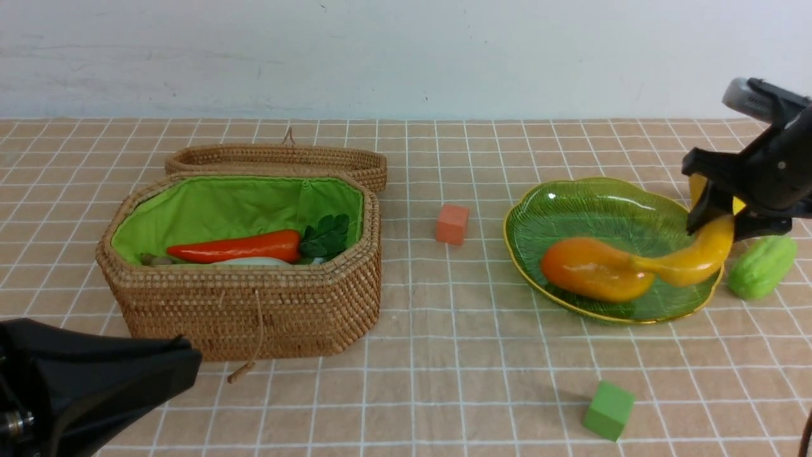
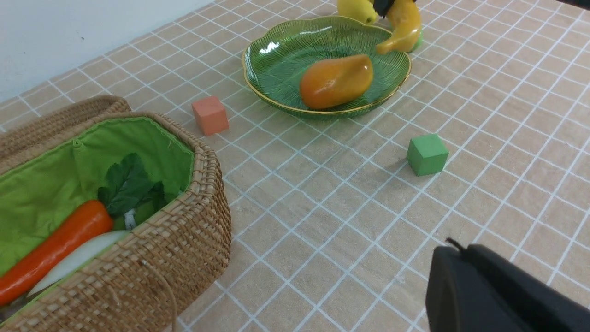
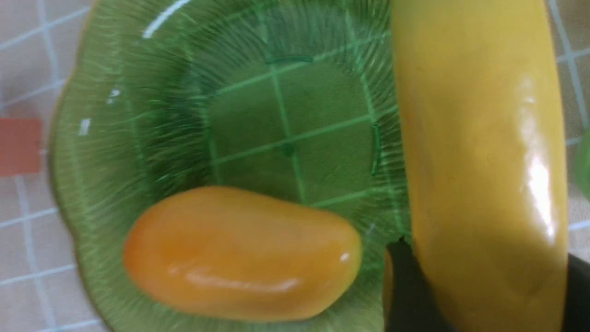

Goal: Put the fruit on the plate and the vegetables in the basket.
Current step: Use the right arm to grab a banana and put it into the right plate, then take a chayote with your right arm and place it on the basket on the left.

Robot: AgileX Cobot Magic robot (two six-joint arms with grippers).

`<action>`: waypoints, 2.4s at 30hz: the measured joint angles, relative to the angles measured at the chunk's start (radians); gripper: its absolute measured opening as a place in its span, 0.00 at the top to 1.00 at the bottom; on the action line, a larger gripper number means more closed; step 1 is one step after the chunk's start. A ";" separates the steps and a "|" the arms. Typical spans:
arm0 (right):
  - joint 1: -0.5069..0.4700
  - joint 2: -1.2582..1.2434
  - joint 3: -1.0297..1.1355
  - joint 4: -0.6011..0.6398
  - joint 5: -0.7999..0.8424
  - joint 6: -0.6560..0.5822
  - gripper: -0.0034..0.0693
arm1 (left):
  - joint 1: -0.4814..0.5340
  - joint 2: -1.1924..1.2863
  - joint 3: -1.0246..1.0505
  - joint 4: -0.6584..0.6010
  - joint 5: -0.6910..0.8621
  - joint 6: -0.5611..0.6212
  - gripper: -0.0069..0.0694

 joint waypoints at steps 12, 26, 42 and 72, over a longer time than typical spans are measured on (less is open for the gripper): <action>0.006 0.113 -0.070 -0.013 -0.027 -0.098 0.44 | 0.000 0.001 0.000 -0.006 0.001 0.000 0.93; -0.083 0.051 -0.084 -0.134 0.005 0.052 0.15 | 0.000 0.001 0.000 -0.007 0.001 0.000 0.93; -0.174 0.241 -0.086 -0.137 -0.155 0.150 0.18 | 0.000 0.002 0.000 -0.039 0.002 0.000 0.93; 0.679 -0.060 -0.218 0.651 -0.309 -0.962 0.34 | 0.000 0.009 0.000 0.514 0.046 -0.657 0.92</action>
